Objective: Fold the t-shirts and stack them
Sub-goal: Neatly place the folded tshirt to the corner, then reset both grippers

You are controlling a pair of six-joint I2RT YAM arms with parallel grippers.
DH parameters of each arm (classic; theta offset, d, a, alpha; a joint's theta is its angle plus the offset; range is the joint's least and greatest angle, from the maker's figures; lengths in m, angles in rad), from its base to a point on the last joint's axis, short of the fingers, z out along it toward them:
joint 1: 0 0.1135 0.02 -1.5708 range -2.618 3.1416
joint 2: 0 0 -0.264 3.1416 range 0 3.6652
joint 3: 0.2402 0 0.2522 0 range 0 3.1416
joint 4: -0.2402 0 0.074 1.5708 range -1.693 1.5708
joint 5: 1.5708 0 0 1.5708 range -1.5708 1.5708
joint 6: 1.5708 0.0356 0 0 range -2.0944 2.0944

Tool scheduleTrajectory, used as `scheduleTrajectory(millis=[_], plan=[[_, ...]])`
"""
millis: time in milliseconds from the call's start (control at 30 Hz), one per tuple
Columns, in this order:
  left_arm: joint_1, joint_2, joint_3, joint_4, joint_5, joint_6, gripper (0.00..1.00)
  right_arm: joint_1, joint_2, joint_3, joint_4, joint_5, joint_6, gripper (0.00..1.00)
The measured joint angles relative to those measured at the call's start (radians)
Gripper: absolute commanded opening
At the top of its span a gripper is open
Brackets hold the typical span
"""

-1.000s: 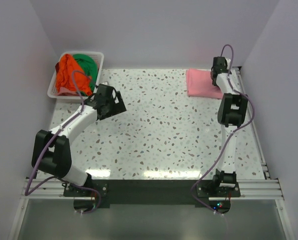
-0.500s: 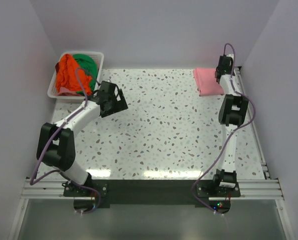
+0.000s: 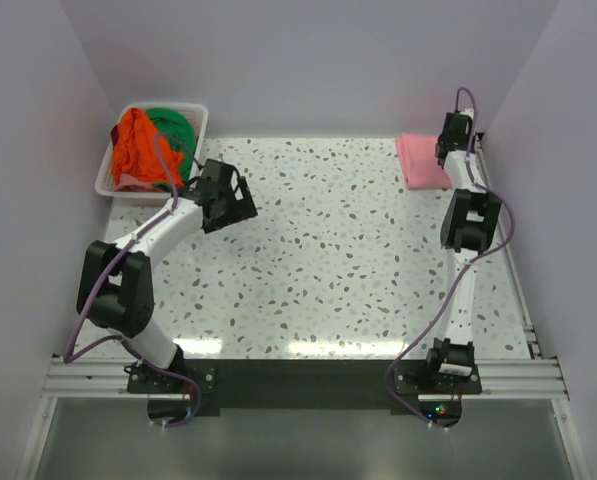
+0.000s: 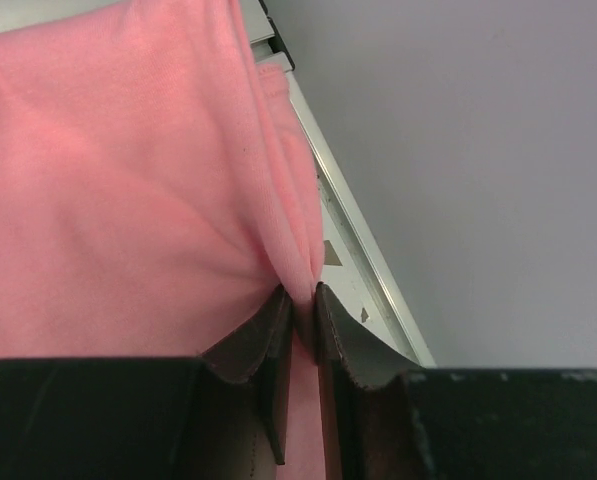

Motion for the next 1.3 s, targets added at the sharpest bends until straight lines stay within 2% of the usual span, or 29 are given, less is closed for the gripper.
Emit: scheduleTrajectory(millis=[67,100,167,233,267,300,333,367,733,1000,1133,1300], plan=[[0.000,0.000,0.002,-0.001,0.000,0.000,1.00,-0.003,0.000,0.000,0.000,0.000,0.004,0.25],[0.000,0.000,0.002,-0.001,0.000,0.000,1.00,-0.003,0.000,0.000,0.000,0.000,0.006,0.34],[0.000,0.000,0.002,-0.002,0.000,0.000,1.00,-0.004,0.000,-0.003,0.006,0.000,0.015,0.36],[0.000,-0.001,0.002,-0.005,0.000,0.000,1.00,-0.004,-0.001,-0.013,0.013,-0.001,0.025,0.48],[0.000,-0.001,0.002,-0.006,0.000,0.000,1.00,-0.004,-0.002,-0.023,0.016,-0.002,0.034,0.57],[0.000,-0.003,0.002,-0.008,0.000,0.000,1.00,-0.004,-0.003,-0.032,0.018,0.000,0.043,0.71],[0.000,-0.005,0.002,-0.009,0.000,0.000,1.00,-0.004,-0.007,-0.040,0.031,0.008,0.047,0.91],[0.000,-0.010,0.002,-0.010,0.000,0.000,1.00,-0.004,-0.016,-0.046,0.035,0.009,0.054,0.98],[0.000,-0.097,-0.028,-0.010,0.006,0.000,1.00,-0.006,-0.126,-0.126,0.039,-0.028,0.128,0.98],[0.000,-0.166,-0.074,-0.011,0.009,0.000,1.00,0.015,-0.251,-0.259,0.098,-0.030,0.151,0.99],[0.000,-0.208,-0.090,-0.011,0.008,0.000,1.00,0.046,-0.307,-0.301,0.104,-0.037,0.161,0.99],[0.000,-0.286,-0.129,-0.003,0.009,0.001,1.00,0.138,-0.443,-0.447,0.117,-0.054,0.164,0.99]])
